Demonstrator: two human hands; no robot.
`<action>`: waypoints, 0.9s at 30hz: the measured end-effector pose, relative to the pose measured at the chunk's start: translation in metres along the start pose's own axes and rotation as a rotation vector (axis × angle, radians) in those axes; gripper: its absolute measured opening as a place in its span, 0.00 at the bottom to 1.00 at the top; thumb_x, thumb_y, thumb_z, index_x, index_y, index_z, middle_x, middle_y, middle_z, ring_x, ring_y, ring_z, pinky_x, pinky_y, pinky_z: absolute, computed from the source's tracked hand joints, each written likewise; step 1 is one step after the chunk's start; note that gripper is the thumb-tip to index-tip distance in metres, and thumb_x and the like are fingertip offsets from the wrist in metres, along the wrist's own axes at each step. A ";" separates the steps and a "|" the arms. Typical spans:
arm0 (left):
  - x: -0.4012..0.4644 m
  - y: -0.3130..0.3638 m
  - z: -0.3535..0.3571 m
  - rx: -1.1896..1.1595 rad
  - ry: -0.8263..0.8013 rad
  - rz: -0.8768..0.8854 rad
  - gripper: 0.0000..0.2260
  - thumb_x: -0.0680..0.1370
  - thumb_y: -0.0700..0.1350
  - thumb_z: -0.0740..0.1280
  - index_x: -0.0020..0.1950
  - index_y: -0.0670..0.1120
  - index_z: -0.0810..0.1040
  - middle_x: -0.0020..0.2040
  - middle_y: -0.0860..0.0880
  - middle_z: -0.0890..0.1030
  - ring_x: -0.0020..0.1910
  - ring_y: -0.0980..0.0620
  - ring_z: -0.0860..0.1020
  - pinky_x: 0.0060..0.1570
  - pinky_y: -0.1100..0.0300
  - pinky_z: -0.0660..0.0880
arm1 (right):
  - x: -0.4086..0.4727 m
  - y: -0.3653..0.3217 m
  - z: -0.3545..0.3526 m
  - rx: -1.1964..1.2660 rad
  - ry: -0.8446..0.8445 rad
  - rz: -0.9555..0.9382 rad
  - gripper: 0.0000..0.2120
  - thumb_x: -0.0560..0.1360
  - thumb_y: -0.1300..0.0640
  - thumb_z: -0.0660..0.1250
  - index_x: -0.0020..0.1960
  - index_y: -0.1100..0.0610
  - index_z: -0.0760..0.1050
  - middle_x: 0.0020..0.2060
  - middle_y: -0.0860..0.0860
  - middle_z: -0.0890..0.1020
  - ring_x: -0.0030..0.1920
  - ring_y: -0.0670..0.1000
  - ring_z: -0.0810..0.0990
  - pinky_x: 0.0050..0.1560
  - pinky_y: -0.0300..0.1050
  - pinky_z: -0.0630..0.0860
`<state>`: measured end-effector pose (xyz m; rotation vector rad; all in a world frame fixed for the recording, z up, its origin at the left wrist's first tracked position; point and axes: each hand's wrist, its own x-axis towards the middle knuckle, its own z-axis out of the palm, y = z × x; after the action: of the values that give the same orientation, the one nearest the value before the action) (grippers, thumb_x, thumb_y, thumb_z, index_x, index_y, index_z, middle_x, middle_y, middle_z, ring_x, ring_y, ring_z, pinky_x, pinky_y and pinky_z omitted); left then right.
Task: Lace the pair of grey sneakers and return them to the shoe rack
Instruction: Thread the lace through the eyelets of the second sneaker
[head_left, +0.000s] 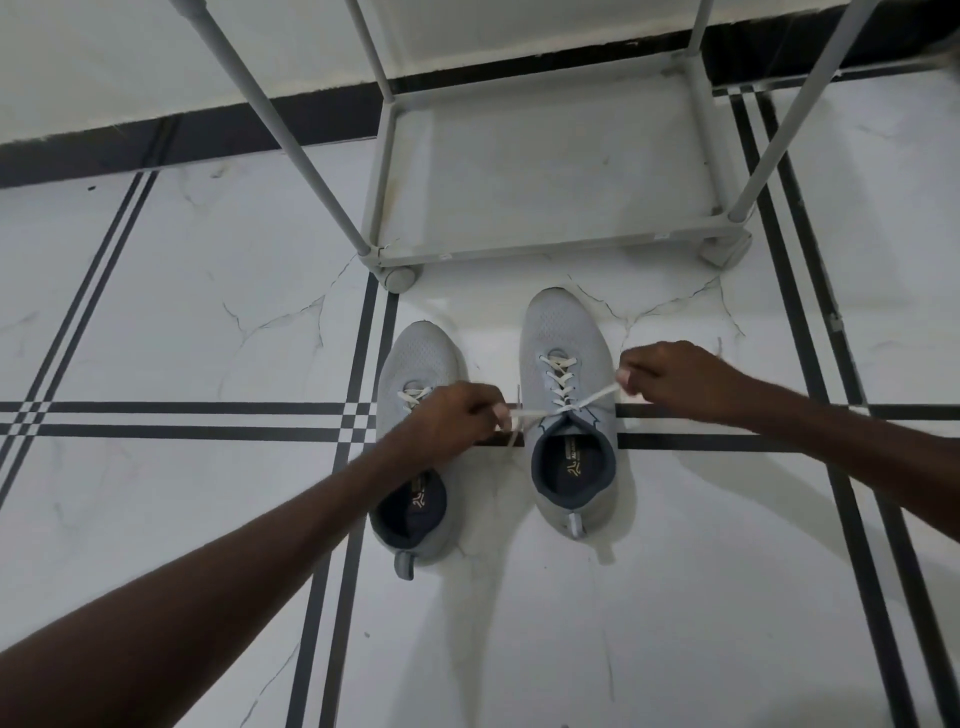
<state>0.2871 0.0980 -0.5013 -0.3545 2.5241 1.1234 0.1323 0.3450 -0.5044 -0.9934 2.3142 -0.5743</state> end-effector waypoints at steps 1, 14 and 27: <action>0.000 0.005 -0.005 -0.158 0.001 -0.039 0.10 0.79 0.48 0.65 0.40 0.48 0.81 0.38 0.49 0.82 0.39 0.50 0.79 0.47 0.52 0.76 | -0.003 -0.003 -0.007 0.080 0.003 0.028 0.15 0.81 0.53 0.60 0.36 0.54 0.73 0.31 0.47 0.79 0.32 0.43 0.75 0.36 0.42 0.68; 0.042 0.057 0.000 -0.949 -0.006 -0.215 0.10 0.80 0.46 0.66 0.52 0.41 0.82 0.36 0.47 0.78 0.39 0.49 0.79 0.46 0.55 0.80 | -0.004 -0.029 0.007 0.962 -0.047 0.113 0.06 0.80 0.61 0.62 0.53 0.56 0.78 0.39 0.52 0.81 0.32 0.48 0.73 0.33 0.42 0.68; 0.058 0.044 0.022 -0.909 -0.047 -0.239 0.11 0.77 0.34 0.68 0.59 0.34 0.78 0.45 0.39 0.82 0.43 0.46 0.82 0.55 0.51 0.79 | 0.006 -0.045 0.013 0.572 0.083 -0.029 0.14 0.79 0.67 0.60 0.58 0.51 0.74 0.35 0.56 0.84 0.31 0.56 0.84 0.38 0.54 0.81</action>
<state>0.2234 0.1387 -0.5094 -0.8045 1.7130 2.0660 0.1605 0.3094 -0.4905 -0.7325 2.0169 -1.2206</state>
